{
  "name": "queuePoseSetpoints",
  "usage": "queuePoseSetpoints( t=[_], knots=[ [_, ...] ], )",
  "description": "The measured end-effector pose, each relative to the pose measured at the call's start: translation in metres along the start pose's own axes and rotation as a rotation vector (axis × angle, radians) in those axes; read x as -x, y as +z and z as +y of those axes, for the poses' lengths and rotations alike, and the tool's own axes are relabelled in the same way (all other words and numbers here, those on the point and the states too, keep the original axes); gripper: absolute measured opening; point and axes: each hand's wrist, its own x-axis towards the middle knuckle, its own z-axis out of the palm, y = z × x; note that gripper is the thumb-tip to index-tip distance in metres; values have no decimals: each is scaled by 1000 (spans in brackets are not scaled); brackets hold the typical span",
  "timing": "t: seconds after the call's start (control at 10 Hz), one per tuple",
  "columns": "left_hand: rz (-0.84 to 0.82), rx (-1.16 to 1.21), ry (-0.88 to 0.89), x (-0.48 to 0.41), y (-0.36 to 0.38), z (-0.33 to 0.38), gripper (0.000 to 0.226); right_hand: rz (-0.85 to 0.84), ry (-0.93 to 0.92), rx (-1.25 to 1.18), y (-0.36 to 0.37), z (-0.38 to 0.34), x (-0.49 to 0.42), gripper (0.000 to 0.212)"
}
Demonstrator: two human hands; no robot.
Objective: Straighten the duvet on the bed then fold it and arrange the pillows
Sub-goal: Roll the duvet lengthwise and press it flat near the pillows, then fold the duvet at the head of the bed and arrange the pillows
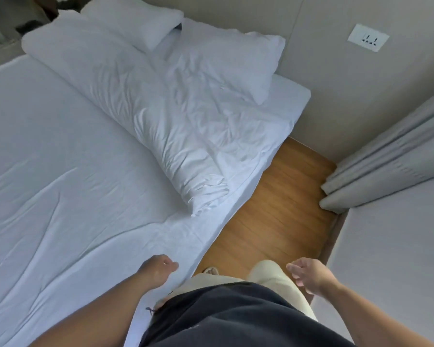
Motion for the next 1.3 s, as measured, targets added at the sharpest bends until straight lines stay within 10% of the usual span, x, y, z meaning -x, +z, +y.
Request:
queuePoseSetpoints(
  t=[0.3, 0.7, 0.9, 1.1, 1.3],
  knots=[
    [91, 167, -128, -58, -51, 120, 29, -172, -138, 223, -111, -120, -146, 10],
    [295, -131, -56, -160, -95, 242, 67, -462, -548, 368, -107, -293, -291, 49],
    [319, -719, 272, -268, -121, 270, 45, -480, -413, 325, -4, -319, -347, 49],
    [201, -640, 313, -308, -124, 263, 56, -348, -99, -191, 52, -304, -351, 87],
    [77, -609, 324, -295, -145, 264, 51, -447, 17, -377, 45, -310, -331, 29]
  ],
)
